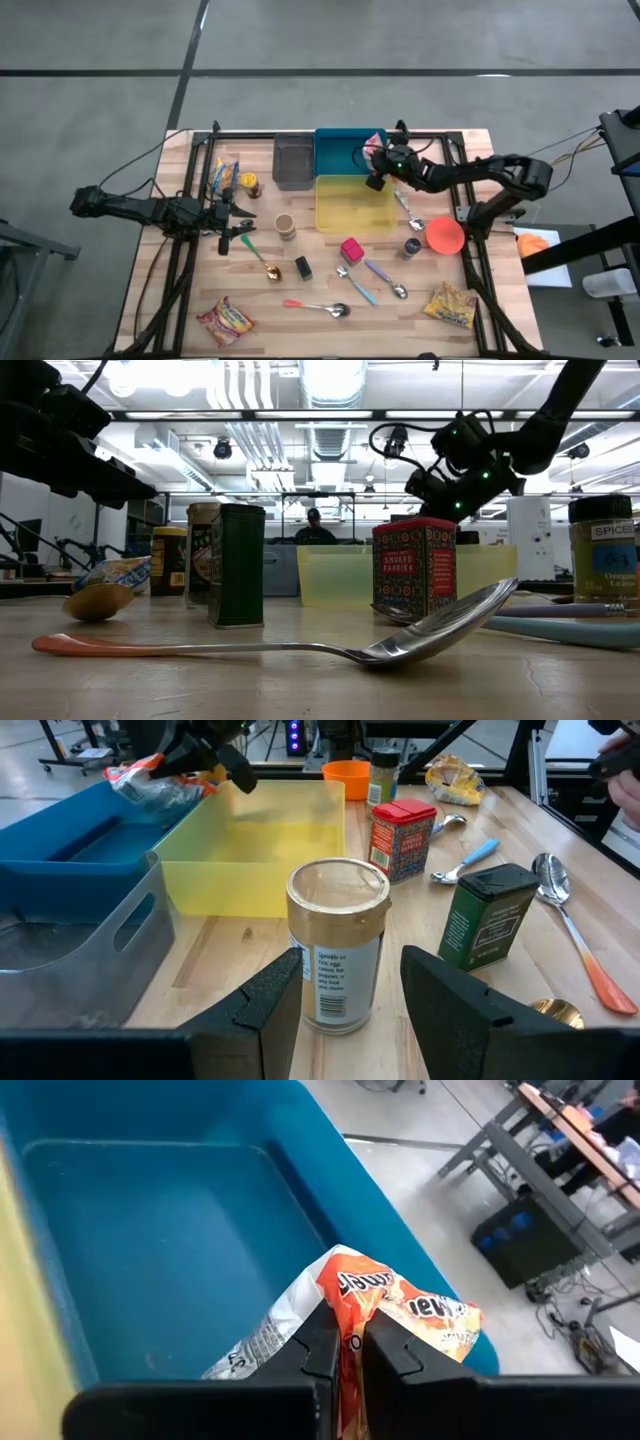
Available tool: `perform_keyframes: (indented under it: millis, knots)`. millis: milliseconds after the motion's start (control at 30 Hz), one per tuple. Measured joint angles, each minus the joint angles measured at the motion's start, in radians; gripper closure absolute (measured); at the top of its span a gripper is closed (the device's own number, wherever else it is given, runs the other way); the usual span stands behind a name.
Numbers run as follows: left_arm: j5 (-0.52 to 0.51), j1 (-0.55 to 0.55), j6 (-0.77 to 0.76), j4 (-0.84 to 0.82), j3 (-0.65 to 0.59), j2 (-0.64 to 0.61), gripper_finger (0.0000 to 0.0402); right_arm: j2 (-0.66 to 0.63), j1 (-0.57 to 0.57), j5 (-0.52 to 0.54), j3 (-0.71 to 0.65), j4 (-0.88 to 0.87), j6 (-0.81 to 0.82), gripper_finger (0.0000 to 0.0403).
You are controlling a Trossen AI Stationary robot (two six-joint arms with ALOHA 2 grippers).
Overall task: Pick & Place Food Item
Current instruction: Put the orange noodle pack into the blue bin
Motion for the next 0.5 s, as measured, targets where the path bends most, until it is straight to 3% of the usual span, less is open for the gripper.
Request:
perform_keyframes:
  millis: [267,500]
  knots:
    - [0.000,0.000,0.000,0.000,0.000,0.000,0.0228,0.006,-0.016,0.007,0.013,0.024,0.079,0.0382]
    - [0.000,0.000,0.000,0.000,0.000,0.000,0.0228,0.000,-0.040,0.002,0.014,0.021,0.125,0.0282]
